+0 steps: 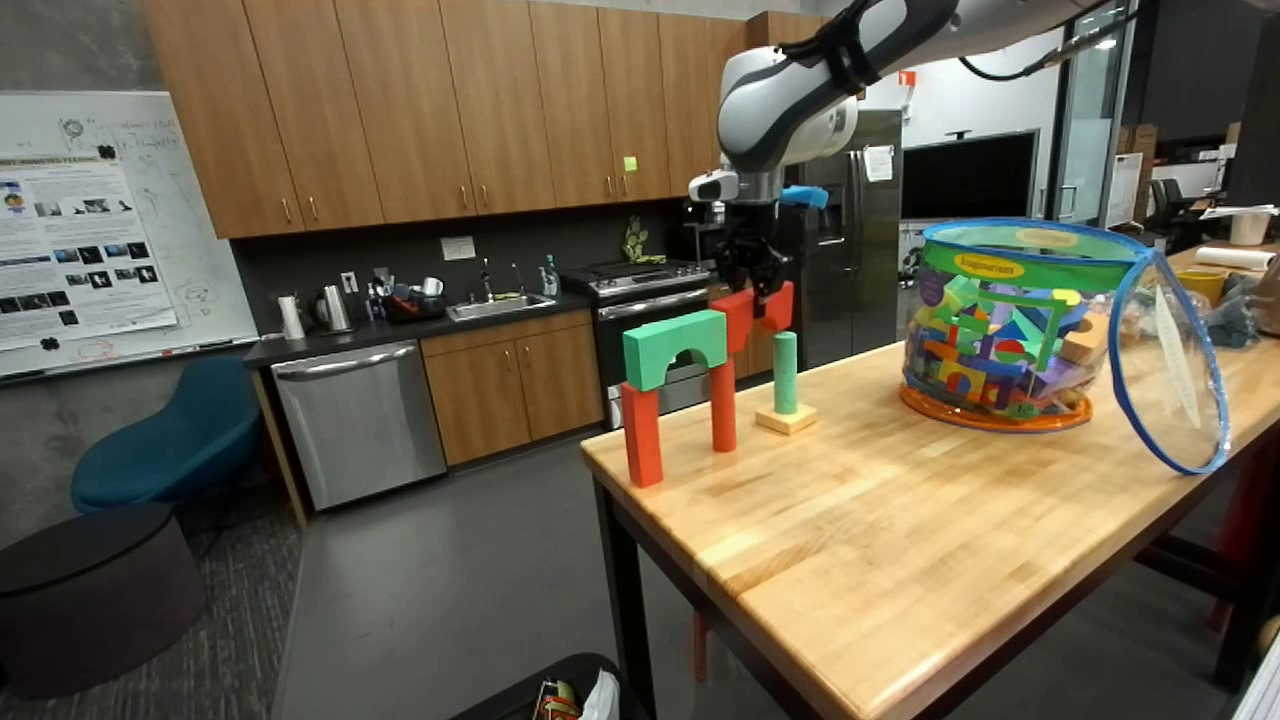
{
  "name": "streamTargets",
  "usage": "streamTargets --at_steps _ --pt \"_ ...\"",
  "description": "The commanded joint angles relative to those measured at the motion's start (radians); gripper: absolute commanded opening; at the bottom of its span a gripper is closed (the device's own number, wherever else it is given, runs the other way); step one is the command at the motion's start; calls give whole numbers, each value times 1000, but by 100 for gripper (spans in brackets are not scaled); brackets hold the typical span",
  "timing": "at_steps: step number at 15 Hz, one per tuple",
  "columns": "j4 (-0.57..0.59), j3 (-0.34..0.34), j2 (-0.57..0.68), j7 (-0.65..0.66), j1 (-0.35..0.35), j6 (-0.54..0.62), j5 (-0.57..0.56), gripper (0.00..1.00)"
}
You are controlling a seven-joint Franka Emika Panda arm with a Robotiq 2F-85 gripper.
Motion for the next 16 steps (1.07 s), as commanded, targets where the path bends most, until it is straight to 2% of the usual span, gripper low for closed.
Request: streamTargets --at_steps 1,7,13,16 --pt "0 -2 -39 9 -12 -32 -41 16" --pt "-35 -38 -114 59 -46 -11 -64 16" --pt "-84 -115 -222 137 -112 4 -23 16" --pt "-97 -152 -280 220 -136 -3 25 16"
